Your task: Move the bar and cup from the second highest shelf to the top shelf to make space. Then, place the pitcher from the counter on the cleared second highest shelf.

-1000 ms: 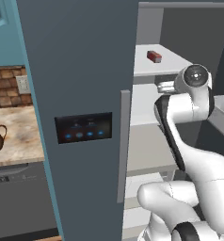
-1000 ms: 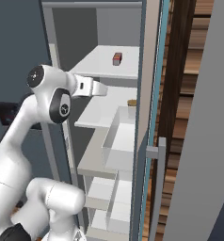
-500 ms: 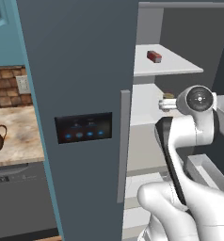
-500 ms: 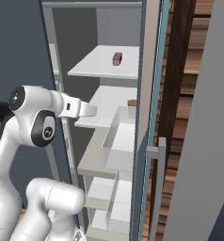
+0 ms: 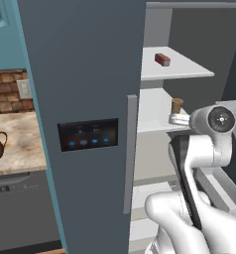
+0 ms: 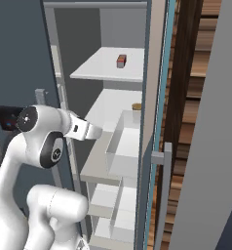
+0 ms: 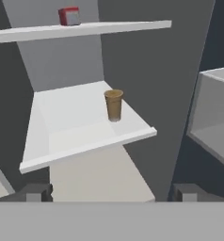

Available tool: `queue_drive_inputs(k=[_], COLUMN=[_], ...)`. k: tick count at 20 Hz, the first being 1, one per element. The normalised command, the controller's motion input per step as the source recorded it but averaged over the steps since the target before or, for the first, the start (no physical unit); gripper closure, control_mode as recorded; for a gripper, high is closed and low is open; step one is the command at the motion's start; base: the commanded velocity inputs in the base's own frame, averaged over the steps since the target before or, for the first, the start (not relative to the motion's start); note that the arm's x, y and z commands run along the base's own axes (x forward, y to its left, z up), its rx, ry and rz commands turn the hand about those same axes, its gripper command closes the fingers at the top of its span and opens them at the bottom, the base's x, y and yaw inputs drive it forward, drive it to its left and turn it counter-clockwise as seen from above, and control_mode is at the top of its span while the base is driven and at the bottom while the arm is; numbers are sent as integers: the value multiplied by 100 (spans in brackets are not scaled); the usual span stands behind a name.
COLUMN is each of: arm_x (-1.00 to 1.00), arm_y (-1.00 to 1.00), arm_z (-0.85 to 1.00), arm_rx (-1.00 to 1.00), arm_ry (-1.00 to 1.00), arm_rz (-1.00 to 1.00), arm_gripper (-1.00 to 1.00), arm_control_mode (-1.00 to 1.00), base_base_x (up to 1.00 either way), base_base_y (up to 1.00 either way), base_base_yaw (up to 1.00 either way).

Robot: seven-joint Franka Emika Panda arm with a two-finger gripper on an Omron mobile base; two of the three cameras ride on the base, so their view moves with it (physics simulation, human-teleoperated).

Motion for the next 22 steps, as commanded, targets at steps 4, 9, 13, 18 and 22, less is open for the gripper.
queue_drive_inputs(k=[4, 9, 13, 18, 22], arm_x=[28, 41, 41, 38, 33], arm_y=[-3, -9, -6, -20, -26], arm_z=[-14, -2, 0, 0, -3], arm_rx=[13, 1, 0, 0, 0], arm_ry=[0, 2, 6, 7, 8], arm_rz=[0, 0, 0, 0, 0], arm_gripper=[-100, -100, -100, -100, -100], arm_control_mode=[-100, -100, -100, -100, -100], base_base_x=[0, 0, 0, 0, 0], base_base_y=[0, 0, 0, 0, 0], base_base_yaw=[0, 0, 0, 0, 0])
